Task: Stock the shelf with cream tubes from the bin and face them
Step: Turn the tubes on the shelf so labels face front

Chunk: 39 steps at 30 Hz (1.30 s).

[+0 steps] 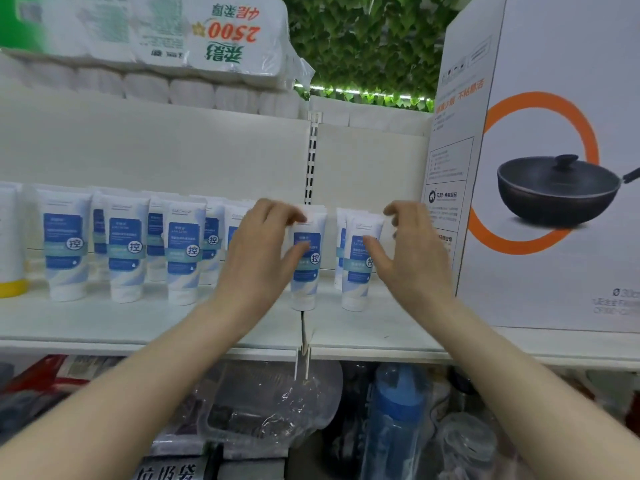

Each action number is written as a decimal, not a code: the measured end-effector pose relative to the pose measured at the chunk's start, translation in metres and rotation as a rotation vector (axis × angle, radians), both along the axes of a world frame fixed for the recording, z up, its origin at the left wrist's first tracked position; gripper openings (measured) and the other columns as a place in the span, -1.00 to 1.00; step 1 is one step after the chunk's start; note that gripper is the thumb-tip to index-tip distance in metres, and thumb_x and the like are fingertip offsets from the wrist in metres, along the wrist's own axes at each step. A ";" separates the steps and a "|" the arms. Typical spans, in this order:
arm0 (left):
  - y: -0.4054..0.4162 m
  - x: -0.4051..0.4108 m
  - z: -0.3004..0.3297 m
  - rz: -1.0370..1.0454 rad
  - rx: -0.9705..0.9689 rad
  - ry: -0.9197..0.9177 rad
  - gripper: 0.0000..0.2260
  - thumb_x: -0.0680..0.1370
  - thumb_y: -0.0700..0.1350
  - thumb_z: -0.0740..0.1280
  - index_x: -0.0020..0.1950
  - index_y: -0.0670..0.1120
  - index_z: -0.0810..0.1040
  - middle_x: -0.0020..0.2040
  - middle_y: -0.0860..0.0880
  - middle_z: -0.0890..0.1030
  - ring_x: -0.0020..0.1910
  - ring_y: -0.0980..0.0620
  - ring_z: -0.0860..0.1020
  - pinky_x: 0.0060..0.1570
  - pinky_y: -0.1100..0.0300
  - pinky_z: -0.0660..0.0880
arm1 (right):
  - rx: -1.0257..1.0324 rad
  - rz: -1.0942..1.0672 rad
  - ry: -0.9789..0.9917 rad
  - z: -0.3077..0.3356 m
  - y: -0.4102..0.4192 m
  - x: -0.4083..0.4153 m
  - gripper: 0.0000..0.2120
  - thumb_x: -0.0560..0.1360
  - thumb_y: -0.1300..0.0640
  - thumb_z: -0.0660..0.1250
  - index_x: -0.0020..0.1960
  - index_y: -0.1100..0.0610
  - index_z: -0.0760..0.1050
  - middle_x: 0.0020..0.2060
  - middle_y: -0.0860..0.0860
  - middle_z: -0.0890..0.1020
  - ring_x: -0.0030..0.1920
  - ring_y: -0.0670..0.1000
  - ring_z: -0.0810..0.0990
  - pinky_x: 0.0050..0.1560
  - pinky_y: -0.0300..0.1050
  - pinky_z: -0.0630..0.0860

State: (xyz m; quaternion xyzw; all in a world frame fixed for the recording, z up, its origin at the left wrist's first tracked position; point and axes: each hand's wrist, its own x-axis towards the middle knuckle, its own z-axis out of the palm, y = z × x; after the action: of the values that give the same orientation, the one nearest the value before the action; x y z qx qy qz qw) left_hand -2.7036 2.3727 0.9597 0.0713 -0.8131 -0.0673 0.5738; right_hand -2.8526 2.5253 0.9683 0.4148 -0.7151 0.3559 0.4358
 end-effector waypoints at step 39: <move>-0.005 -0.022 -0.032 0.093 0.526 -0.607 -0.74 0.45 0.11 0.41 -0.08 -0.07 0.51 -0.12 -0.01 0.56 -0.07 -0.02 0.54 -0.20 0.18 0.36 | 0.318 -0.062 -0.723 -0.038 -0.031 0.009 -0.40 0.36 -0.10 0.51 0.13 0.19 0.26 0.06 0.07 0.54 0.07 0.14 0.54 -0.12 -0.13 0.37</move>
State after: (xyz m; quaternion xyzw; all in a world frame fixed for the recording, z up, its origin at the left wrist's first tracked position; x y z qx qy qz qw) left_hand -2.7261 2.3672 0.9279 0.2690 -0.8965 -0.2228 0.2724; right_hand -2.8431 2.4944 0.9300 0.3031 -0.8809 0.3505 0.0968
